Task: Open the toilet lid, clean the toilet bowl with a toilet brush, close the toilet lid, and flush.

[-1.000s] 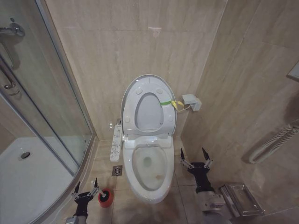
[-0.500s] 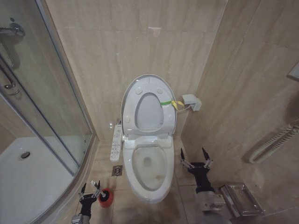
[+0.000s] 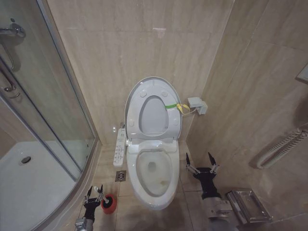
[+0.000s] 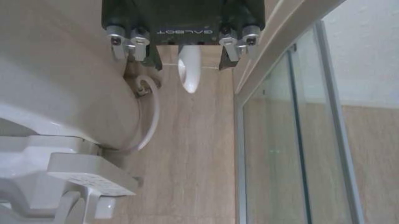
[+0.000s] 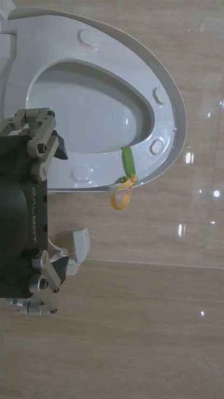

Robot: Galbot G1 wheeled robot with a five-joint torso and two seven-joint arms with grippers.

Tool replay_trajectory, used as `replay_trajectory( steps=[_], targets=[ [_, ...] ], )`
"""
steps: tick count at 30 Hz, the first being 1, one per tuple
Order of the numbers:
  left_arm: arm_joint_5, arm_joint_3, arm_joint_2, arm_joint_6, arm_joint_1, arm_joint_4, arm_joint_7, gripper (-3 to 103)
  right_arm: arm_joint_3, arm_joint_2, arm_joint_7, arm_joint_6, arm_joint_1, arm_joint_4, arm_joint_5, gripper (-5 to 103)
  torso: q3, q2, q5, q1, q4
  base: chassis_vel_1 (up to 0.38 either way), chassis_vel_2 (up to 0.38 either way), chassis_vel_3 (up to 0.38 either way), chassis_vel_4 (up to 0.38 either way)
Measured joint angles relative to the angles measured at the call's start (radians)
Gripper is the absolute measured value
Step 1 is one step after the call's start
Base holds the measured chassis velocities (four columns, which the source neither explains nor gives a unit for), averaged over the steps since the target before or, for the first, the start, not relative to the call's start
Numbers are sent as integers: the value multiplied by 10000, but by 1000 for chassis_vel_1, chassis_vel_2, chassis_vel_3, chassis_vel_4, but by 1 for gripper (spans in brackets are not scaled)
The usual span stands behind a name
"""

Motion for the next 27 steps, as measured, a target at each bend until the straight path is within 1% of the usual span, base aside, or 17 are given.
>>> replay_trajectory(
  steps=[4, 5, 11, 12, 14, 19, 20, 27],
  targets=[
    [-3, -6, -42, -25, -71, 89, 86, 66, 0, 0, 0, 0, 0, 0, 0, 100, 0, 0, 0, 0, 0, 0, 0, 0, 0],
    [2, -10, -56, -29, -90, 113, 112, 57, 0, 0, 0, 0, 0, 0, 0, 100, 0, 0, 0, 0, 0, 0, 0, 0, 0],
    [55, -72, -124, -112, -186, 277, 337, 57, 0, 0, 0, 0, 0, 0, 0, 100, 0, 0, -1, 0, 0, 0, 0, 0, 0],
    [64, -93, -132, -141, -198, 314, 416, 36, 0, 0, 0, 0, 0, 0, 0, 100, 0, 0, 0, 0, 0, 0, 0, 0, 0],
    [77, -150, -136, -217, -221, 396, 585, 36, 0, 0, 0, 0, 0, 0, 0, 100, 0, 0, 0, 0, 0, 0, 0, 0, 0],
    [89, -212, -119, -312, -227, 464, 722, 36, 0, 0, 0, 0, 0, 0, 0, 100, 0, 0, -1, 0, 0, 0, 0, 0, 0],
    [101, -231, -108, -343, -221, 466, 729, 22, 0, 0, 0, 0, 0, 0, 0, 100, 0, 0, -1, 0, 0, 0, 0, 0, 0],
    [445, -350, -50, -483, -37, 230, 695, 22, 0, 0, 0, 0, 0, 0, 0, 100, 0, 0, -1, 0, 0, 0, 0, 0, 0]
  ],
)
